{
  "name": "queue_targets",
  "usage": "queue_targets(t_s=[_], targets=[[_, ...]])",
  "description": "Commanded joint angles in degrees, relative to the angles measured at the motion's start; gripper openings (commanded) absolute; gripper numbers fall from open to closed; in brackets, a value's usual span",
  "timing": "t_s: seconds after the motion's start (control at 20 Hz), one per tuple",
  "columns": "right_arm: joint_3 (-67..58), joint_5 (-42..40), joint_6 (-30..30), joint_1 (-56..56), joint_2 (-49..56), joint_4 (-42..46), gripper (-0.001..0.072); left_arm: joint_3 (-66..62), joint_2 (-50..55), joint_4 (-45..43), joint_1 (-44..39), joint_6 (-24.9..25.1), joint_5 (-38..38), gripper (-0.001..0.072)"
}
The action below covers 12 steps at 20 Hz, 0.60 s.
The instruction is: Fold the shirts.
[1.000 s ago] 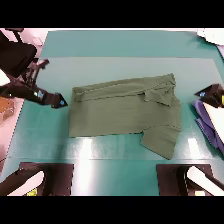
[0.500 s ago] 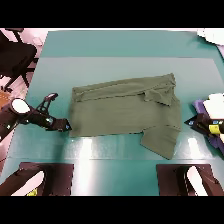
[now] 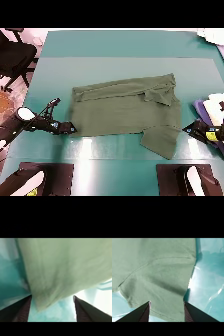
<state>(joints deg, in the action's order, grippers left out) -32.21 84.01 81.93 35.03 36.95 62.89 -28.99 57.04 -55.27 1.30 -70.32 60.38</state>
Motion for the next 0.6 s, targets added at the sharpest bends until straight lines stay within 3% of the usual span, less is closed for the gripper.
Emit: queue_targets(t_s=[0.0,0.25,0.3,0.35,0.4,0.55], targets=[[0.2,0.0,0.1,0.0,-0.2,0.2,0.0486,0.6,3.0,6.1,0.0,3.5,-0.5,0.0620],[0.2,-0.2,0.1,-0.1,-0.2,0.3,0.0486,0.6,3.6,7.7,0.0,4.8,1.0,0.0589],[0.2,-0.2,0.1,-0.1,-0.2,0.3,0.0486,0.6,3.6,7.7,0.0,4.8,1.6,0.0527],[0.2,0.2,0.2,0.0,-0.2,0.4,0.0486,0.6,3.6,7.5,0.0,5.4,1.9,0.0212],[0.2,0.9,1.4,0.0,-0.2,0.8,0.0487,0.6,3.6,7.6,0.0,6.1,2.0,0.0028],[0.2,3.8,2.4,-0.3,2.2,5.9,0.0488,0.0,3.6,7.7,0.0,6.3,2.4,0.0023]])
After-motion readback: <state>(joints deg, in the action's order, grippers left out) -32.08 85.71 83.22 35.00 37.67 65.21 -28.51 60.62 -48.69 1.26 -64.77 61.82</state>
